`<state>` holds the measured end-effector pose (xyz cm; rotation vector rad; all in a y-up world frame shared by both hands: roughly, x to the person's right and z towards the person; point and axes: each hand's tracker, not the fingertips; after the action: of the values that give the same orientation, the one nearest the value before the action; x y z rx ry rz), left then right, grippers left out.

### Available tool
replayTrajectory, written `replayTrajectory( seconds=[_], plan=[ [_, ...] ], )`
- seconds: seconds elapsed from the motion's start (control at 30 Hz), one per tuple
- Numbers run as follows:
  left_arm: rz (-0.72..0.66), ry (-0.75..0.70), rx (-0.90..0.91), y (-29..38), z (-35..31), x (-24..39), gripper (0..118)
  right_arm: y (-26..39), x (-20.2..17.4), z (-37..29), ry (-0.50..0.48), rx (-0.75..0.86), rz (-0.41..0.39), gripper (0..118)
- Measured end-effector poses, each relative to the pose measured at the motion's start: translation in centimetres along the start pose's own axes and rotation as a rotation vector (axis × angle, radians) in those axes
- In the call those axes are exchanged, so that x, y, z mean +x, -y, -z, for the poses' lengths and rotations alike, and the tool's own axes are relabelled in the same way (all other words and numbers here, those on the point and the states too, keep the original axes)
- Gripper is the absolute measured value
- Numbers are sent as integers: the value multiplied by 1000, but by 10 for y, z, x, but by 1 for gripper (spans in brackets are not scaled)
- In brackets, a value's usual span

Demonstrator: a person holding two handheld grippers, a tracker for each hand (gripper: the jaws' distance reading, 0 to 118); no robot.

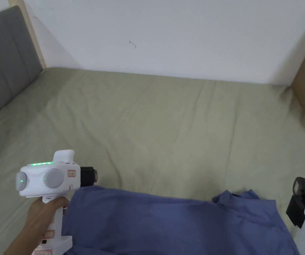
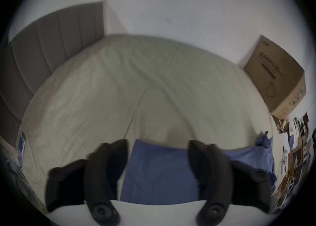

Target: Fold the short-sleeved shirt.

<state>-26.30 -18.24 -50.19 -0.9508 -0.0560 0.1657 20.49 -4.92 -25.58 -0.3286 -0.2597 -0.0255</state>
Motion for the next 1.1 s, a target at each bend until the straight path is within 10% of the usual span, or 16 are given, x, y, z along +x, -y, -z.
replayTrajectory(
  seconds=[0.23, 0.4, 0.5, 0.6, 0.77, 0.83, 0.97, 1.1],
  plan=[
    [65, -93, -117, 10, 55, -5, 85, 17, 4, 33, 9, -67, -2, 0],
    [136, -82, -107, 24, 55, 11, 61, 28, 15, 49, 27, -120, 4, 0],
    [156, -71, -103, 22, 54, 19, 8, 35, 29, 65, 45, -163, 21, 0],
    [149, -42, -57, 20, 41, 22, 4, 47, 47, 94, 63, -234, 22, 0],
    [120, 41, 72, 19, -6, 24, 4, 76, 73, 157, 48, -465, 43, 91],
    [127, 53, 90, 22, -28, 29, 4, 95, 76, 179, 49, -547, 50, 101],
    [146, 71, 104, 25, -49, 34, 3, 126, 70, 203, 27, -667, -47, 91],
    [144, 70, 101, 28, -56, 33, 3, 138, 65, 203, -12, -676, -30, 31]
  ],
)
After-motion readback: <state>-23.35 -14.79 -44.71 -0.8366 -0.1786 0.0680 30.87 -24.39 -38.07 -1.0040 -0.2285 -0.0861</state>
